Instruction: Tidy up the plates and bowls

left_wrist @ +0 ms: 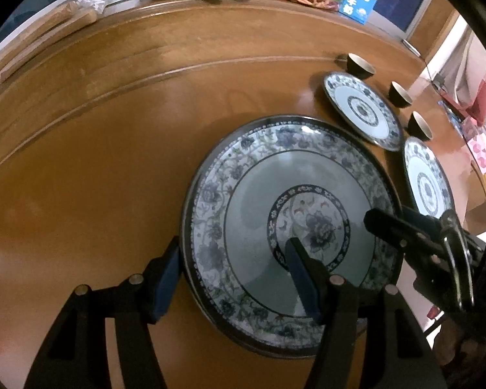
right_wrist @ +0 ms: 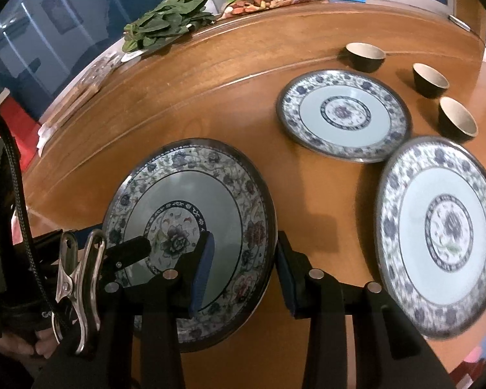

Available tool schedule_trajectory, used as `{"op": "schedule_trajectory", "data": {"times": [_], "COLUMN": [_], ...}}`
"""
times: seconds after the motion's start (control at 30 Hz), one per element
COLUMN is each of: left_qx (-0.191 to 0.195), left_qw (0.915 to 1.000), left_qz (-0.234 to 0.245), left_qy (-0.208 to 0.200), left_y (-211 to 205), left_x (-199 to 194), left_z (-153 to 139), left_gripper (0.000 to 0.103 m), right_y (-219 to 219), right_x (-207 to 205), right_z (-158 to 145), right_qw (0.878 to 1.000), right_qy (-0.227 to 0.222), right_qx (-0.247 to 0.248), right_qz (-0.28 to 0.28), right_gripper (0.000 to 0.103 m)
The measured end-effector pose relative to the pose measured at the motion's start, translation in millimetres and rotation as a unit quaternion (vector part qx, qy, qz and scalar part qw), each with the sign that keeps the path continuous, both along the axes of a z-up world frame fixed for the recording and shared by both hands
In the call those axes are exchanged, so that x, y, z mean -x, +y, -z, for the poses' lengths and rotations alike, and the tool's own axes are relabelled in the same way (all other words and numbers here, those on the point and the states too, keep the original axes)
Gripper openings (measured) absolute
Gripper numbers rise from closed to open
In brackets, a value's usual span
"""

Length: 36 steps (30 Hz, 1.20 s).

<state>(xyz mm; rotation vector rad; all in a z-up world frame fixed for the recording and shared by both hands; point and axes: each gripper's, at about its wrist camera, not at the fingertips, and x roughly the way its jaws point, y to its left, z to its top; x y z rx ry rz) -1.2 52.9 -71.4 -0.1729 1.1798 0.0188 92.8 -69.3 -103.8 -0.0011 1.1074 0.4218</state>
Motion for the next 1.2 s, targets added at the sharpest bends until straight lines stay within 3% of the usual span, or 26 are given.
{"op": "schedule_trajectory", "data": {"times": [0.43,0.87,1.1,1.2], "left_qx": [-0.001,-0.023,-0.011,-0.012], "left_qw": [0.9996,0.9994,0.9998,0.9998], "left_qz": [0.021,0.026,0.019,0.013], "left_qy": [0.016,0.005,0.003,0.003], "left_y": [-11.1,-15.2,-10.5,-7.8], "left_x": [16.3,19.4,19.4,20.1], "left_z": [8.3,11.2,10.6,10.2], "left_gripper": [0.066,0.066,0.066,0.067], "right_y": [-20.5,-22.5,-25.4,-27.3], "right_x": [30.7,40.4,44.1,45.3], "right_z": [6.4,12.5,12.0,11.6], "right_qw": [1.000,0.999,0.999,0.999], "right_qy": [0.011,0.025,0.025,0.025], "right_qx": [0.004,0.015,0.014,0.014], "right_qz": [0.021,0.027,0.025,0.029], "right_gripper": [0.040,0.040,0.040,0.046]}}
